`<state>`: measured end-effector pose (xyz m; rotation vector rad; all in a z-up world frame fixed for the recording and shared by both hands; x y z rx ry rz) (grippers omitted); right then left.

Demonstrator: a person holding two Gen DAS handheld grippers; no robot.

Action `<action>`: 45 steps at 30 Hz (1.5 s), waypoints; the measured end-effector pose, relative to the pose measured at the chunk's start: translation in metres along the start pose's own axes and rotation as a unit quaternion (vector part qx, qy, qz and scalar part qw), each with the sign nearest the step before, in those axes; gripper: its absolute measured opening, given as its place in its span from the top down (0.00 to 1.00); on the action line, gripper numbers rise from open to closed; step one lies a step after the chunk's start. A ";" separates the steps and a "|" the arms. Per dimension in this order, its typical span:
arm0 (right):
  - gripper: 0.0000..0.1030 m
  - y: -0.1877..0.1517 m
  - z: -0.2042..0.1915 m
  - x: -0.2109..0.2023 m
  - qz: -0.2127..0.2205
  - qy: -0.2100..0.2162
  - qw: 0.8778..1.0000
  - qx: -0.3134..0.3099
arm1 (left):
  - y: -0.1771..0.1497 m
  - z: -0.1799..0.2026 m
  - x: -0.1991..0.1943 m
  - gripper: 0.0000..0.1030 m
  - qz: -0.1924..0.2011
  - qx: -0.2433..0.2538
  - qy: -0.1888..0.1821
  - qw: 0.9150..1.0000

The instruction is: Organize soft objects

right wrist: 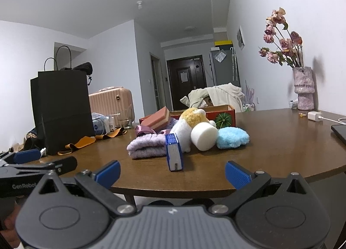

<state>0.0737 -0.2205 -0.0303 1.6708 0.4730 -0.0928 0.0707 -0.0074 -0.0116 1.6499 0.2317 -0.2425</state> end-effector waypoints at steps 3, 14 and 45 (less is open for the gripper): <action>0.00 0.000 0.000 0.001 -0.001 0.001 1.000 0.002 | 0.000 0.000 0.000 0.00 0.000 0.001 0.001 1.000; 0.00 -0.006 0.001 0.004 -0.018 0.009 1.000 0.009 | -0.001 0.000 0.000 0.00 -0.004 0.003 0.002 1.000; 0.00 -0.004 0.005 0.003 -0.014 0.007 1.000 0.021 | -0.002 0.003 0.001 0.00 -0.002 0.010 0.007 1.000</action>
Point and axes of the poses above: each gripper's, at about its wrist camera, not at the fingertips, and x roughly the way its jaws point, z to its right, y to its top, the point moved 7 cm from there along x, roughly the way its jaws point, and after that the axes turned 8 degrees about -z, right-handed, at the moved point
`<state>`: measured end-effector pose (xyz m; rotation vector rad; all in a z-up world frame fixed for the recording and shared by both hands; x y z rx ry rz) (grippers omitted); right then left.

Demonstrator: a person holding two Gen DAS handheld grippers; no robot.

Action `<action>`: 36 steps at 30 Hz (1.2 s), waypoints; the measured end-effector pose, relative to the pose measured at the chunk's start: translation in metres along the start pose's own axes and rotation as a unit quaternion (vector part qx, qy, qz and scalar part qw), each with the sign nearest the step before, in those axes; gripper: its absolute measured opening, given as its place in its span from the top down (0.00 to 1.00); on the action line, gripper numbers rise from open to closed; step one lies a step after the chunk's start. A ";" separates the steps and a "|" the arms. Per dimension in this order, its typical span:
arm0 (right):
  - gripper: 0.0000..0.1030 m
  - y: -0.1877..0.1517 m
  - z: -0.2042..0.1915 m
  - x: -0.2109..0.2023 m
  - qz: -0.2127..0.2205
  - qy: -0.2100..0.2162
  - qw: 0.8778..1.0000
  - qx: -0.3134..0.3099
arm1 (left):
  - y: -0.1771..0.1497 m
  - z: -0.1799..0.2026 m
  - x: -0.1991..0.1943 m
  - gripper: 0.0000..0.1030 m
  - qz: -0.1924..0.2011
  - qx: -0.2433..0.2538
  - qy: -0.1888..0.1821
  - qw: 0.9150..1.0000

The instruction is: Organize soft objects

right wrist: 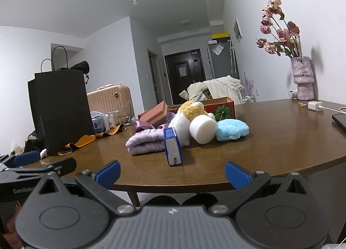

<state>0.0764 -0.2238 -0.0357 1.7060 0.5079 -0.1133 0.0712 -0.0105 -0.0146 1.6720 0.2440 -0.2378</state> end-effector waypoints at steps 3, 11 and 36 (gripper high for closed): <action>0.00 0.001 0.000 -0.001 0.001 0.001 1.000 0.002 | 0.001 0.001 0.000 0.00 0.001 0.003 -0.001 1.000; 0.00 0.006 -0.001 0.004 0.001 0.006 1.000 0.002 | 0.005 -0.004 0.007 0.00 -0.005 -0.005 0.005 1.000; 0.46 0.040 -0.006 0.091 -0.066 0.096 0.993 0.015 | 0.046 -0.014 0.112 0.00 -0.061 -0.008 -0.036 0.997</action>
Point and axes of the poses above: each gripper's, at about its wrist camera, not at the fingertips, and x roughly the way its jaws point, z to its right, y to its top, the point moved 7 cm from there along x, roughly the way its jaws point, and after that the axes turned 8 degrees about -z, right-handed, at the moved point
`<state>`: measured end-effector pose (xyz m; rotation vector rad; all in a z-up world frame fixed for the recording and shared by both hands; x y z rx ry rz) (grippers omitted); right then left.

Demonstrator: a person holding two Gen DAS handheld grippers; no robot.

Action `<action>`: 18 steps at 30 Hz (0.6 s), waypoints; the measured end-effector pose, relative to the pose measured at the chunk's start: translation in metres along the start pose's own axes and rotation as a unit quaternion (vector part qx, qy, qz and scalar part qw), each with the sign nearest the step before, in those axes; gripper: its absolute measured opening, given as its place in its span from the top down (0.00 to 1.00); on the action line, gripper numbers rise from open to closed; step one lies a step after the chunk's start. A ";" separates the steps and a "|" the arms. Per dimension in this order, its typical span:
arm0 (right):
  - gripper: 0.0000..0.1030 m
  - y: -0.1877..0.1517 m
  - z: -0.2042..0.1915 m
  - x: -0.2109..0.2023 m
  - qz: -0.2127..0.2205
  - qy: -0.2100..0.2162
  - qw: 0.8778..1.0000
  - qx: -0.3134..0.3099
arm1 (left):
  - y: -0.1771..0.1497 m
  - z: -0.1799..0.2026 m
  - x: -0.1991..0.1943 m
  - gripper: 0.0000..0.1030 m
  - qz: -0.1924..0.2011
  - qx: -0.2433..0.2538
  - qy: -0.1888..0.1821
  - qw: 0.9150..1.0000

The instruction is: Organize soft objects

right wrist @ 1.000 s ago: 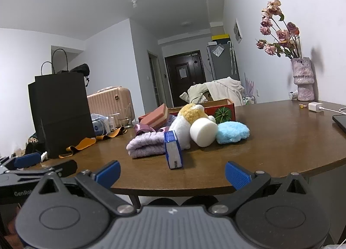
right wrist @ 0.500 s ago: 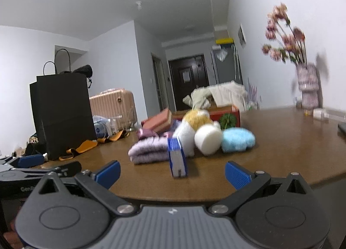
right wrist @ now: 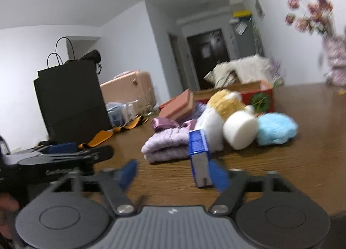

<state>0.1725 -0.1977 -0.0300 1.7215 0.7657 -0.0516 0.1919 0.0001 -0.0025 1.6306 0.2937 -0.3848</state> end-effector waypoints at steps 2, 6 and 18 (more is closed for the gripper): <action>0.47 0.005 0.006 0.013 -0.014 0.006 1.000 0.015 | 0.007 0.003 0.012 0.00 -0.006 -0.001 -0.012 1.000; 0.47 0.013 0.028 0.024 -0.009 -0.070 0.997 0.009 | 0.019 0.016 0.033 0.00 -0.017 -0.004 -0.045 0.999; 0.77 0.029 0.038 0.032 -0.100 0.144 0.983 0.056 | 0.020 0.038 0.046 0.00 -0.038 0.014 -0.075 0.996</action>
Point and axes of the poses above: each gripper's, at about its wrist camera, not at the fingertips, and x roughly the way its jaws point, z to its right, y to its top, the point moved 7 cm from there along x, roughly the way its jaws point, and after that the axes turned 8 degrees about -z, right-handed, at the moved point
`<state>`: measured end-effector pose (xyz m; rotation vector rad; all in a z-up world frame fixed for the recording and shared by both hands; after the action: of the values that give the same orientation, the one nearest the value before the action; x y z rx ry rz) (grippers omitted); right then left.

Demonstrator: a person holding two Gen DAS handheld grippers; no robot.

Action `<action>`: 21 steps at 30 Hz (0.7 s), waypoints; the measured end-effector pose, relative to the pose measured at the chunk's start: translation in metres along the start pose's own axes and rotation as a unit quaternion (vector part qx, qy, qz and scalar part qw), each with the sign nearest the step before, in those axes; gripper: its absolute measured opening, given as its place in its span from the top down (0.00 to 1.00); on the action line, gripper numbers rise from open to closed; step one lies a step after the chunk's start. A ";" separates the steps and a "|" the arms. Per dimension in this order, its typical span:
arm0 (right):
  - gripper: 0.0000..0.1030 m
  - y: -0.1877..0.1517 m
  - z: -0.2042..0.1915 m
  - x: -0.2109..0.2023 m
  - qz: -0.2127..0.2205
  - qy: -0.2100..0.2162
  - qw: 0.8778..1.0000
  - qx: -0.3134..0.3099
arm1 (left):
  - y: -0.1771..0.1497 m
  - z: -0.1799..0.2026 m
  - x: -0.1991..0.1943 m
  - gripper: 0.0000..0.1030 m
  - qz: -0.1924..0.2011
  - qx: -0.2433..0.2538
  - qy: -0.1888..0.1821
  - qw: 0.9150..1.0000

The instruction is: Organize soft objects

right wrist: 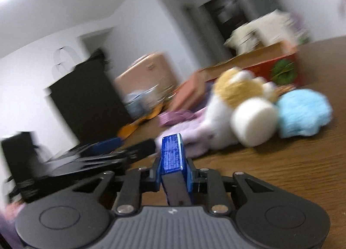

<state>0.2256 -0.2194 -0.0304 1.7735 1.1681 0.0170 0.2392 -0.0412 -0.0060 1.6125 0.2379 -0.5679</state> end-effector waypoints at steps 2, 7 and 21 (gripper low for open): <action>0.66 0.003 0.012 0.001 -0.037 -0.013 0.999 -0.003 | -0.004 0.004 0.000 0.00 -0.011 -0.002 -0.014 1.000; 0.35 0.021 0.039 -0.013 -0.006 -0.130 0.991 -0.015 | -0.006 0.029 0.006 0.07 -0.036 0.002 -0.050 0.998; 0.80 -0.028 0.040 -0.033 0.052 -0.062 0.988 0.132 | -0.011 0.044 0.040 0.67 -0.134 -0.085 -0.179 0.971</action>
<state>0.2077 -0.2690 -0.0568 2.0349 1.0245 -0.1912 0.2581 -0.0900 -0.0364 1.2929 0.2286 -1.0076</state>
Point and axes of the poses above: each gripper's, at about its wrist camera, not at the fingertips, and x roughly the way its jaws point, z to its right, y to its top, the point moved 7 cm from there along x, roughly the way its jaws point, and after that the axes turned 8 degrees about -z, right-handed, at the moved point
